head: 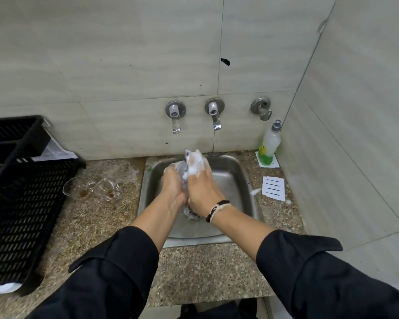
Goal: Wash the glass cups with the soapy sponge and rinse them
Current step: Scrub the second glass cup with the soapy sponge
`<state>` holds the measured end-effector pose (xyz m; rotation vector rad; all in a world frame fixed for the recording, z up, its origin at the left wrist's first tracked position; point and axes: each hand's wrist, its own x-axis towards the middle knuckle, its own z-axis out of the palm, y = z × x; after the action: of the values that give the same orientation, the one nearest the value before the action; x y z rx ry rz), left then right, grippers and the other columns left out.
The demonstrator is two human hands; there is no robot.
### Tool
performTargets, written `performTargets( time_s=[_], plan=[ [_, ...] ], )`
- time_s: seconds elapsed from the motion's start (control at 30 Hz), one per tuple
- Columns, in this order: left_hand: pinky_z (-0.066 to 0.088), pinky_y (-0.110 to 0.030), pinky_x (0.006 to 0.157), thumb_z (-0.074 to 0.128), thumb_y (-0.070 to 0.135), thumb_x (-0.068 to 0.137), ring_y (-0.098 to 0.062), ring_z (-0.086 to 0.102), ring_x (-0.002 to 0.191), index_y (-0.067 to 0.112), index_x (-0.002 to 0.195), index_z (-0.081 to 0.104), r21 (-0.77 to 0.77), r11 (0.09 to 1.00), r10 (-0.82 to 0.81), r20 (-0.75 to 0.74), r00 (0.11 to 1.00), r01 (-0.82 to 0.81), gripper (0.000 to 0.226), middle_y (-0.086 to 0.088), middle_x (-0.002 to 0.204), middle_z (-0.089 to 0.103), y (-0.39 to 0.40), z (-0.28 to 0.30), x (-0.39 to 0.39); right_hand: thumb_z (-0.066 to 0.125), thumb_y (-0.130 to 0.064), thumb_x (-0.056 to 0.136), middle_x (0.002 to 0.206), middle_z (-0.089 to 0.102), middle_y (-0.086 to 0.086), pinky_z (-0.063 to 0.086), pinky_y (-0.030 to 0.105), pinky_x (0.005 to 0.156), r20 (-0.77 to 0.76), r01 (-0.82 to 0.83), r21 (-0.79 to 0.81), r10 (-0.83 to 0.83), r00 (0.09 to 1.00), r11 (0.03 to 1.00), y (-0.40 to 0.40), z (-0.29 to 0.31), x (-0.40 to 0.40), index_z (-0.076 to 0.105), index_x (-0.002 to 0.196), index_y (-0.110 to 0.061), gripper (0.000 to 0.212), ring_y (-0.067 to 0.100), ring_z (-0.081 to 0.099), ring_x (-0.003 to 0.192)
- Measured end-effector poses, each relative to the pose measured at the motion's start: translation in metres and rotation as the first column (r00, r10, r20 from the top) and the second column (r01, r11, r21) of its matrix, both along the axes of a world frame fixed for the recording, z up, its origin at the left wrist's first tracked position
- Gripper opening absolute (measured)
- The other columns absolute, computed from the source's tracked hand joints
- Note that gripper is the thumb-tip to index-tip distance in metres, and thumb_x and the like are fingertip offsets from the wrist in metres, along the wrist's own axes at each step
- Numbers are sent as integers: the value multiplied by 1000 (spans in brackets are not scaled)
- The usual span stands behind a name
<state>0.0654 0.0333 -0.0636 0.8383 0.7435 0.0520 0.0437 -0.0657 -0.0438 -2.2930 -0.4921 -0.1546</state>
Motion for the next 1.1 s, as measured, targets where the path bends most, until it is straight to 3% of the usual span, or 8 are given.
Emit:
performTargets(
  time_s=[0.1,0.2,0.37,0.5,0.73,0.9,1.0,1.1],
  plan=[
    [59,-30,59,42,19,99,-29,70,74,9,99,69,-28,997,66,7,998,-66,28,-17,92,71,2,-6,0,29,-30,88,104,53,4,48,42,89,-116,-51,18,52,992,999,0,-2,-1,49,99,-19,25,21,54,99],
    [54,-24,50,42,22,102,-26,67,74,5,109,60,1,991,135,17,991,-135,26,-19,101,66,-10,-4,0,51,-9,82,116,49,11,44,29,91,-327,-33,18,37,944,999,2,6,15,51,100,-8,18,28,54,110],
    [57,-29,70,36,34,110,-25,68,95,4,130,53,196,965,162,83,983,-175,40,-15,113,68,-3,2,6,42,-6,73,65,56,5,45,36,70,-781,299,344,94,618,890,13,25,21,55,83,-9,16,21,55,65],
    [54,-36,83,32,47,106,-24,67,99,18,129,32,871,492,-269,149,952,3,37,-9,113,64,10,1,-4,29,12,83,69,55,28,51,35,77,-871,454,431,228,436,780,10,38,27,57,111,8,39,37,57,61],
    [59,-47,78,32,54,104,-21,69,89,26,129,20,988,93,-606,-41,794,121,40,-3,109,66,22,33,12,23,14,83,70,59,7,48,32,70,-870,543,491,363,333,681,-13,33,40,58,95,-12,45,16,58,51],
    [54,-35,92,37,46,107,-15,65,105,22,143,14,884,391,-584,23,811,257,49,-2,123,60,6,28,13,29,13,82,96,72,14,54,37,70,-903,497,429,338,265,755,-46,37,39,59,94,-11,40,28,71,87],
    [60,-47,86,47,48,105,-29,69,106,20,137,41,550,783,-383,60,922,289,43,-14,127,64,8,17,13,44,3,91,122,64,26,55,42,88,-827,170,89,-22,562,981,-71,46,51,52,77,-10,21,39,64,112],
    [60,-43,78,60,32,102,-23,74,87,15,111,66,355,897,-322,111,940,265,21,-7,98,77,14,17,9,49,-12,90,109,67,10,50,34,81,-479,212,32,-171,861,977,-82,51,59,57,105,-8,17,26,65,96]
  ],
)
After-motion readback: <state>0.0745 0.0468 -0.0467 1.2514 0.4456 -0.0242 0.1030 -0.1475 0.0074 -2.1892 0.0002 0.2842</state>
